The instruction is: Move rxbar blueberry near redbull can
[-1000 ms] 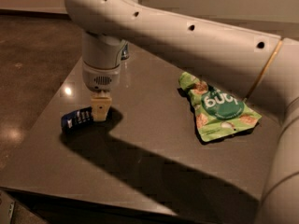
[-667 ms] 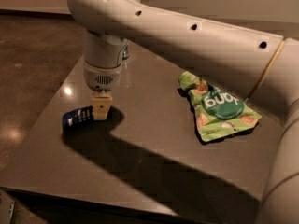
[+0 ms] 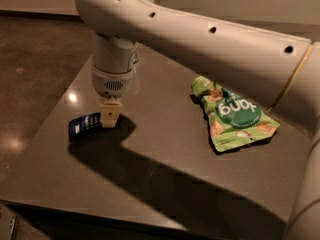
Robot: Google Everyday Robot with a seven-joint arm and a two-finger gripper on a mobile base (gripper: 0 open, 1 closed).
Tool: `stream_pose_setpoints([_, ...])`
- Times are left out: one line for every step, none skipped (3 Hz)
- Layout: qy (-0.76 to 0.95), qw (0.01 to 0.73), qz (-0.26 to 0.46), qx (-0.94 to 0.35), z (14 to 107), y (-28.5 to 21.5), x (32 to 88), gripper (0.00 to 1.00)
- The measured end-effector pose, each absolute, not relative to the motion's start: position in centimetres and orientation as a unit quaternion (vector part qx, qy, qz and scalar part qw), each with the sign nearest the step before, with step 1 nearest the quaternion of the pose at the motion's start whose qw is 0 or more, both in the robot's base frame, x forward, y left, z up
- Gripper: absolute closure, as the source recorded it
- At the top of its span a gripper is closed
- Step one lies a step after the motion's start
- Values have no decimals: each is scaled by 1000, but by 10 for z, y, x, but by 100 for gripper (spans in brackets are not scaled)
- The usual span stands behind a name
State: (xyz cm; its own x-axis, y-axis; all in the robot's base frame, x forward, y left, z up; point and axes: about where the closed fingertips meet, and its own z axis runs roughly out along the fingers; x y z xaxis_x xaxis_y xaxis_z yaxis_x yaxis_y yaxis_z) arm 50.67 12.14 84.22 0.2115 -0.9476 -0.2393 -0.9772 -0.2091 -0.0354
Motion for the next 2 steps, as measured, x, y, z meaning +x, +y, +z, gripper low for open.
stream_pose_setpoints([631, 120, 72, -763, 856, 112, 524, 100])
stream_pose_setpoints([645, 152, 48, -747, 873, 95, 552, 100])
